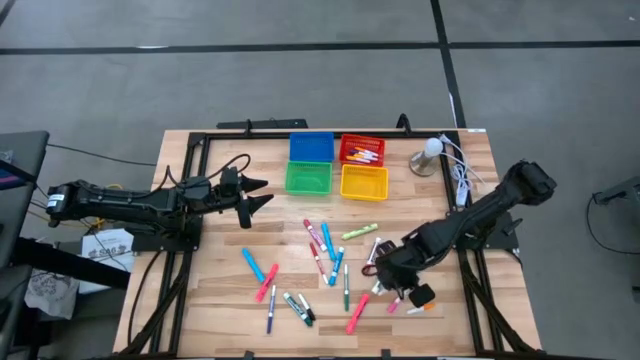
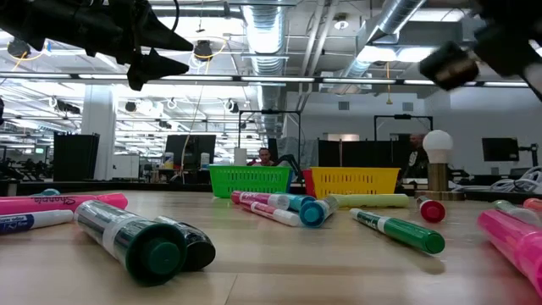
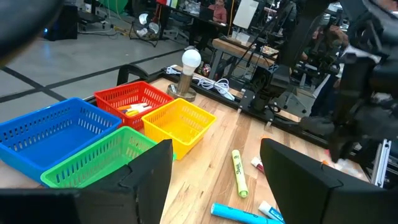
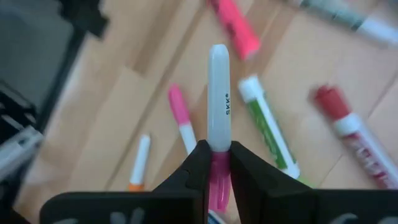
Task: Pick & Place Markers
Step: Put the top pink pen into the red basket
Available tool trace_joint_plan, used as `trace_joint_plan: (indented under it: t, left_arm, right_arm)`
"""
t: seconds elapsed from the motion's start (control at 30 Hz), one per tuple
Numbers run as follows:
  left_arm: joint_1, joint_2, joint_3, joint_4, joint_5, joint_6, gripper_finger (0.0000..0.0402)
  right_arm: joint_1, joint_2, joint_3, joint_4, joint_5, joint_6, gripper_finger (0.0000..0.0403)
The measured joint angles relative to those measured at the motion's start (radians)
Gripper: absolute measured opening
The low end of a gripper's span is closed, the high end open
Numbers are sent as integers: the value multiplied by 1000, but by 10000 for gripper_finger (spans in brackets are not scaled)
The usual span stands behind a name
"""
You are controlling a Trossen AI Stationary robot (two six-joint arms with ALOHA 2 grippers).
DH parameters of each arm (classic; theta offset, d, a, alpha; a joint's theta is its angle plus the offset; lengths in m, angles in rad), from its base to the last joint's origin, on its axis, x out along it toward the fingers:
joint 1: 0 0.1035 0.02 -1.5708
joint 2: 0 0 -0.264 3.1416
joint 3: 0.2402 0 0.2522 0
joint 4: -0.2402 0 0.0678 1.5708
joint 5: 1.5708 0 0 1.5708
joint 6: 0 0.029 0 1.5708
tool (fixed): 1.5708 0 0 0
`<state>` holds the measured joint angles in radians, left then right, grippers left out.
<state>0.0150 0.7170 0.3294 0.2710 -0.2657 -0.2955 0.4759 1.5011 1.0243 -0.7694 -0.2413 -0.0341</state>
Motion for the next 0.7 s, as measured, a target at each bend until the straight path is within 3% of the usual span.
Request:
trace_joint_plan:
  t: [0.33,0.7]
  left_arm:
    - [0,0,0,0,0,3,242]
    - [0,0,0,0,0,3,242]
  right_arm:
    - [-151,-112,42,-1,-103,0,36]
    - [-394,-233,43,15,-334,-27,36]
